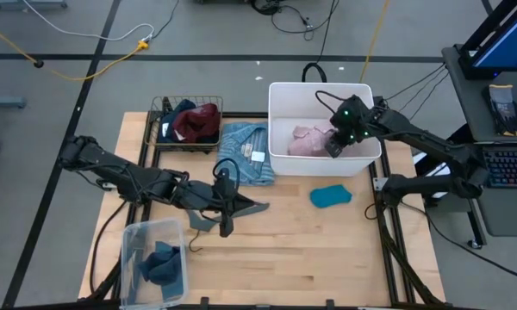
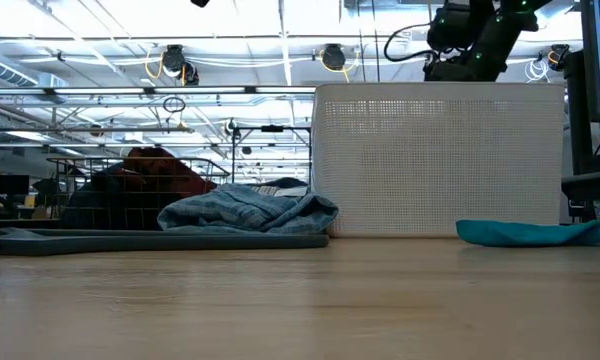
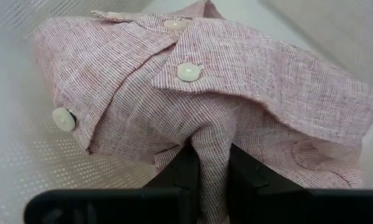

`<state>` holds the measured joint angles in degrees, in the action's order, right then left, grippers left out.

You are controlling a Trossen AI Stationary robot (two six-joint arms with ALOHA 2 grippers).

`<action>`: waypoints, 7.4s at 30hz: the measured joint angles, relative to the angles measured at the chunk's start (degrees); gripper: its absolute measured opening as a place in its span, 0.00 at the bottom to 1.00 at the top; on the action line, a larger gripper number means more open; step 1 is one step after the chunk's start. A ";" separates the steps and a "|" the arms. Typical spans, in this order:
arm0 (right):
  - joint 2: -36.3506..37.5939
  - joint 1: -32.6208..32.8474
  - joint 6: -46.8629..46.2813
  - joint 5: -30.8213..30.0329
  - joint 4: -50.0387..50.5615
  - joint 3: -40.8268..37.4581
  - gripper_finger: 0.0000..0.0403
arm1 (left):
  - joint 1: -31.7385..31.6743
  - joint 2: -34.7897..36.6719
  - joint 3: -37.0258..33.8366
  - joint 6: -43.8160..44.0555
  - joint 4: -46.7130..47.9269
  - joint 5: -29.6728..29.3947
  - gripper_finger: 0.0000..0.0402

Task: Pick & Place Cloths
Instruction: Put the red shirt into the white bin, then put the blue sock into the transparent bin

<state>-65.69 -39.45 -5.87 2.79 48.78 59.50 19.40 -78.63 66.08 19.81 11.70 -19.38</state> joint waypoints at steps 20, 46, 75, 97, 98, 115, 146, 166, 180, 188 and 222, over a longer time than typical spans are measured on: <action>2.98 -0.74 -3.29 -5.70 -0.33 0.99 0.61 | 0.00 0.00 0.00 -0.24 0.02 0.78 0.06; 26.03 17.56 -19.62 15.41 -4.14 11.15 0.09 | -0.15 0.00 0.00 -0.94 -0.43 1.94 0.06; 3.27 63.10 -18.93 -2.48 -0.53 11.13 0.00 | 0.17 18.79 -23.71 1.96 -16.82 -0.72 0.06; -13.46 67.17 -18.30 -6.05 24.54 11.11 0.12 | 1.40 28.83 -29.24 -0.21 -15.10 -0.15 0.06; -13.52 67.15 -18.29 -6.03 24.54 11.10 0.15 | 1.53 28.83 -29.24 -0.23 -15.12 -0.15 0.06; -13.51 66.16 -23.84 -8.81 20.77 -0.93 0.64 | 3.26 28.83 -29.24 0.20 -15.30 -0.15 0.06; -13.41 54.00 -20.70 -5.79 -1.87 -20.31 0.64 | 3.26 28.83 -29.18 3.46 -16.52 -0.20 0.06; -12.85 57.50 -27.82 3.15 -4.03 -21.64 0.02 | 3.26 28.83 -29.18 3.63 -16.50 -0.20 0.06; -0.44 58.09 -32.05 15.53 -32.64 -13.70 0.00 | 3.26 28.81 -29.18 6.90 -16.70 -0.14 0.06; 5.28 56.66 -34.23 17.07 -66.53 -13.70 0.00 | 3.26 27.97 -29.18 9.19 -19.97 -0.07 0.06; 1.69 56.66 2.95 18.15 -70.20 -4.32 0.00 | 1.34 6.81 -29.14 11.88 -58.36 3.85 0.06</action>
<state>-64.00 17.21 -2.92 20.94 -21.42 55.18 20.74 -71.82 36.95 31.68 -46.66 -15.53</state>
